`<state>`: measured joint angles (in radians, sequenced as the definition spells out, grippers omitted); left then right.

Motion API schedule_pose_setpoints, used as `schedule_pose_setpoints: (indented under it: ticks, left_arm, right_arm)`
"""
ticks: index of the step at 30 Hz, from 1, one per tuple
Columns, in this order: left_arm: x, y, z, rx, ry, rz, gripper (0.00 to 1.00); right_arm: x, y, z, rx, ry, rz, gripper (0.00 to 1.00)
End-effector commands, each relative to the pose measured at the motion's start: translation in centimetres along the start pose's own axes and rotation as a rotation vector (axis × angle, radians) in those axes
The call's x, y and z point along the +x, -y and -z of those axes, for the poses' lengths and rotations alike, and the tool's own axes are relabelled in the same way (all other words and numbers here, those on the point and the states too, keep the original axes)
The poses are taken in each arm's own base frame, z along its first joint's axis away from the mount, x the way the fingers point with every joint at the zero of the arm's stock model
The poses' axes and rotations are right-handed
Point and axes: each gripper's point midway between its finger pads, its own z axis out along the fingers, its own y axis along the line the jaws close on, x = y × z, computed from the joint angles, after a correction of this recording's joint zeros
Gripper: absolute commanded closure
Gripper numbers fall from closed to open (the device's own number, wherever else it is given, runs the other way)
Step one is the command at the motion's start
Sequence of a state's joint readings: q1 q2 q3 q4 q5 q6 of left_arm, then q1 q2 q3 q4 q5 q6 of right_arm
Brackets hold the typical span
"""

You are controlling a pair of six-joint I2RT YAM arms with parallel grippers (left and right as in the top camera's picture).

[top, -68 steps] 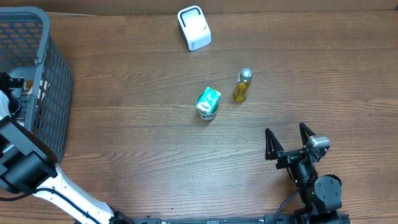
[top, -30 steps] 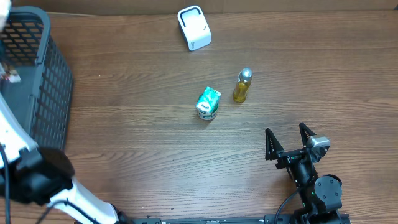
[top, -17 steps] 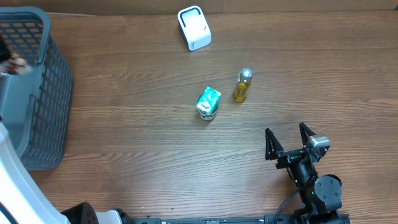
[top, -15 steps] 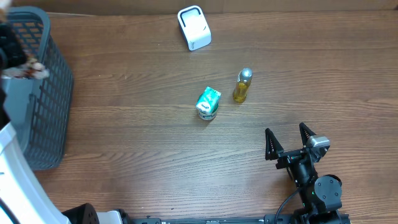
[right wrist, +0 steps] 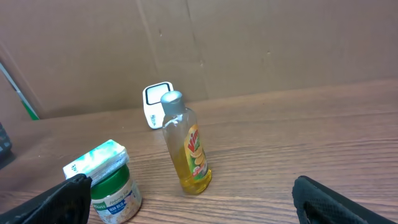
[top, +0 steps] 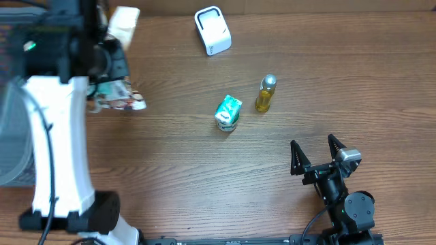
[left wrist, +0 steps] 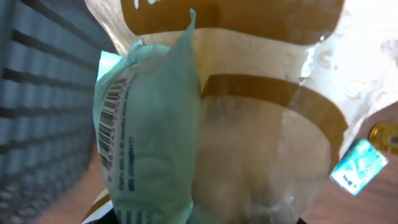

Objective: Scan the item barcode
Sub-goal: 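Grasp the mint-green packet and Pantree bag, lift them out with left gripper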

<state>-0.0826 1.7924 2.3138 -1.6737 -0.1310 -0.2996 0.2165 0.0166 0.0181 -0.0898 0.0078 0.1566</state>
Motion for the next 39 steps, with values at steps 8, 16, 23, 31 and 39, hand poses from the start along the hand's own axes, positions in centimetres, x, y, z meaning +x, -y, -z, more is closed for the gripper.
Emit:
schedule_pose_setpoints:
  ticks: [8, 16, 23, 31, 39]
  left_arm:
    - [5.3, 7.5, -7.3, -0.016, -0.249, -0.100, 0.96]
    - [9.2, 8.5, -12.1, -0.045, -0.368, -0.050, 0.96]
    - [12.2, 7.8, -15.6, -0.085, -0.438, -0.055, 0.96]
    - [14.0, 6.1, -20.2, -0.186, -0.391, -0.076, 0.96]
    - [15.6, 6.2, -22.7, -0.193, -0.370, -0.107, 0.88]
  right_arm:
    - [0.2, 0.2, 0.0, 0.010, 0.004, -0.004, 0.00]
    - [0.2, 0.2, 0.0, 0.010, 0.004, -0.004, 0.00]
    - [0.2, 0.2, 0.0, 0.010, 0.004, -0.004, 0.00]
    - [0.2, 0.2, 0.0, 0.010, 0.004, -0.004, 0.00]
    - [0.2, 0.2, 0.0, 0.010, 0.004, -0.004, 0.00]
